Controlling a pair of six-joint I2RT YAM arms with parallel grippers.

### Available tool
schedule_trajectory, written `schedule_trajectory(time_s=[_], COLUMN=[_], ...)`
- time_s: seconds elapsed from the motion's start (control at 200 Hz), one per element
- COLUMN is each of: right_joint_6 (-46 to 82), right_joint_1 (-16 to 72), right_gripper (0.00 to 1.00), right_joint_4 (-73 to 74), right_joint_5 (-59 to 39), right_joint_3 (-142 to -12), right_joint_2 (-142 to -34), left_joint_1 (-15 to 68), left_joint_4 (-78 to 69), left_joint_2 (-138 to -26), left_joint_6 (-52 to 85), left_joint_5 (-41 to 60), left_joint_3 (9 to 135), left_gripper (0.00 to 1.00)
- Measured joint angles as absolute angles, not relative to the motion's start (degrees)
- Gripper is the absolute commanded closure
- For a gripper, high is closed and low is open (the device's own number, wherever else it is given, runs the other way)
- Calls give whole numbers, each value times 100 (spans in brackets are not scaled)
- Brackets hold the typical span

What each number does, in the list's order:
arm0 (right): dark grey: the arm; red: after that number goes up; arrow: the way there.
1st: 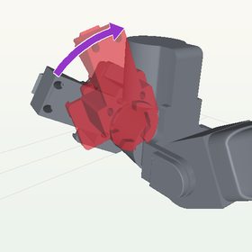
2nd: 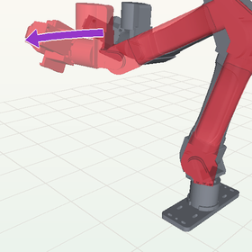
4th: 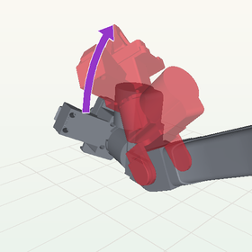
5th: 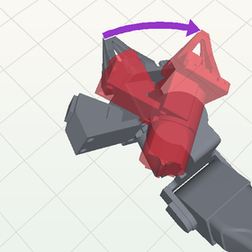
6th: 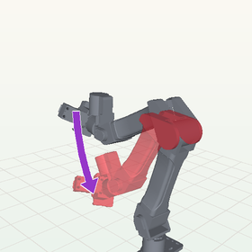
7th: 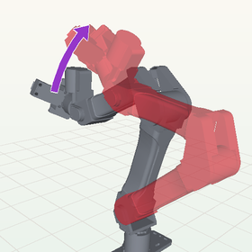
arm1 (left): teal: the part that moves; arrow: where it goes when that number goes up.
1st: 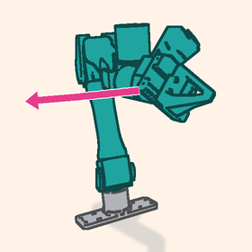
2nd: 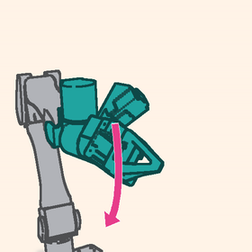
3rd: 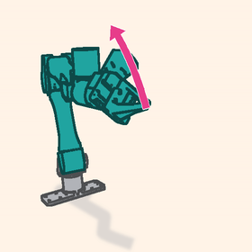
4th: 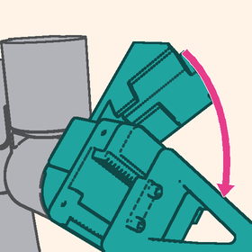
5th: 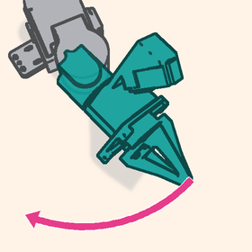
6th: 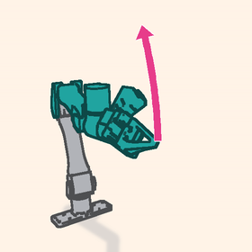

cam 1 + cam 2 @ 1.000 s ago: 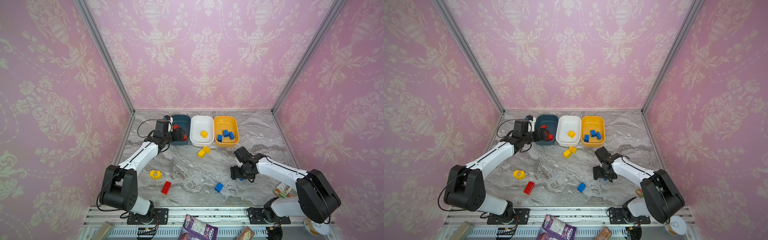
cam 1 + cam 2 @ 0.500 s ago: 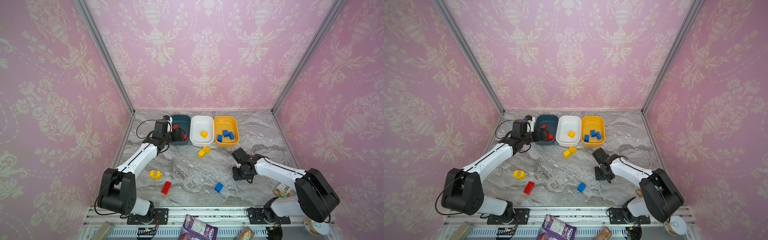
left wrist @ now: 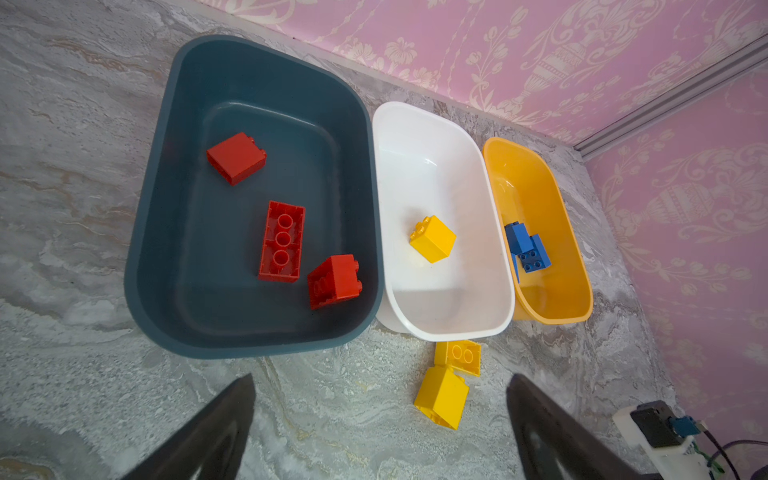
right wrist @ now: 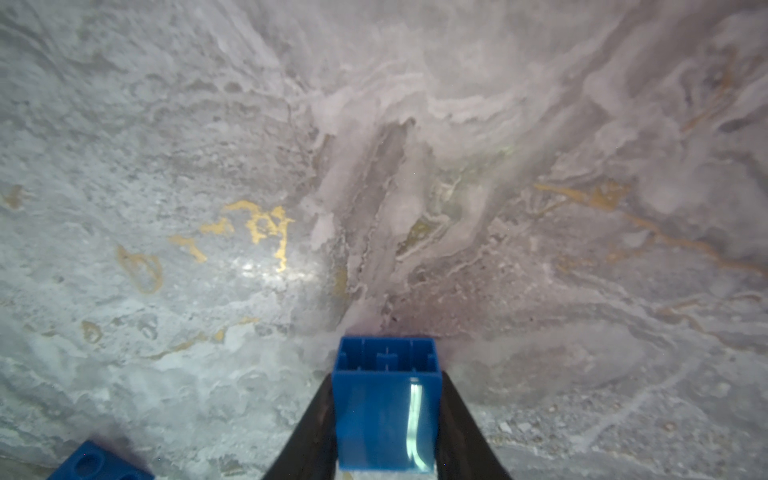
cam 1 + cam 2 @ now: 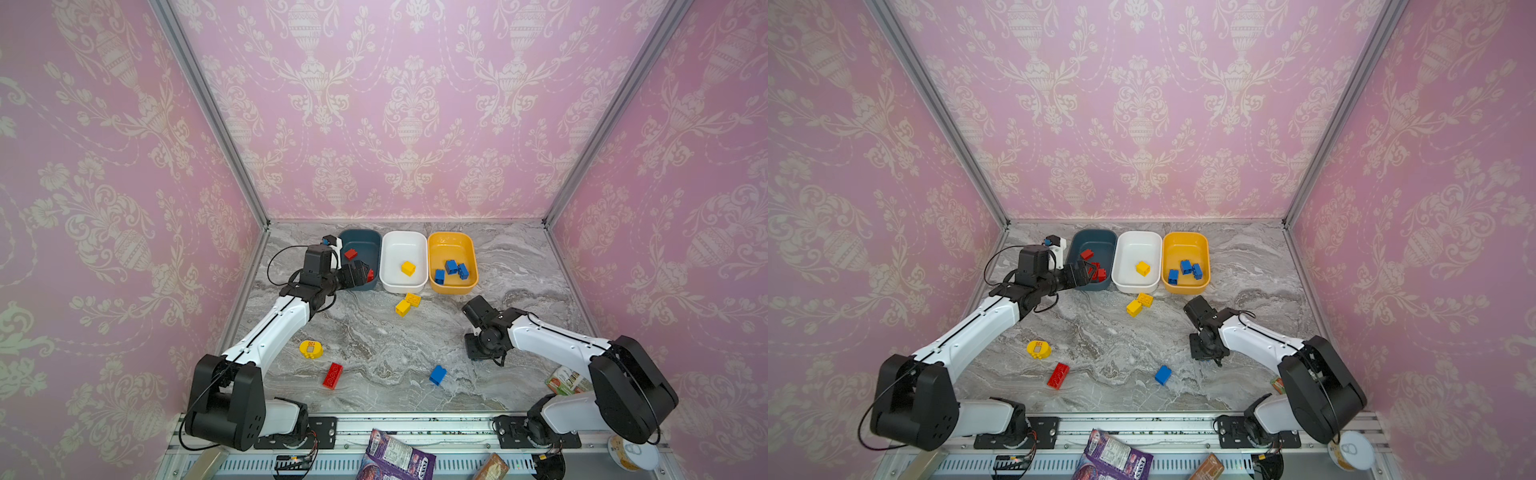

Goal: Sort the legos into containers by color
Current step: 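Carry the blue brick with the right gripper over the yellow bin and release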

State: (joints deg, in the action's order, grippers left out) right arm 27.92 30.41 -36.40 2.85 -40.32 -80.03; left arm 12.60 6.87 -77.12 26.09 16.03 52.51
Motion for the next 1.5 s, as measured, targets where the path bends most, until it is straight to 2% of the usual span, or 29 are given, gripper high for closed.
schedule_trajectory(time_s=[0.46, 1.081, 1.501], right_joint_6=[2355, 1575, 1343], right_joint_1=[2961, 1653, 1452], right_gripper=[66, 68, 66], right_joint_4=[-3913, -3004, -2943], right_joint_5=[397, 755, 1013], right_joint_3=[-5815, -8348, -9963], right_joint_2=[-8075, -10479, -12114], left_joint_1=[1260, 1260, 1260], left_joint_4=[690, 646, 644], left_joint_2=[-6965, -6536, -6447], left_joint_6=[2766, 2954, 2956], left_joint_5=[1623, 1625, 1625], left_joint_3=[4543, 3994, 3944], left_gripper=[1, 1, 1])
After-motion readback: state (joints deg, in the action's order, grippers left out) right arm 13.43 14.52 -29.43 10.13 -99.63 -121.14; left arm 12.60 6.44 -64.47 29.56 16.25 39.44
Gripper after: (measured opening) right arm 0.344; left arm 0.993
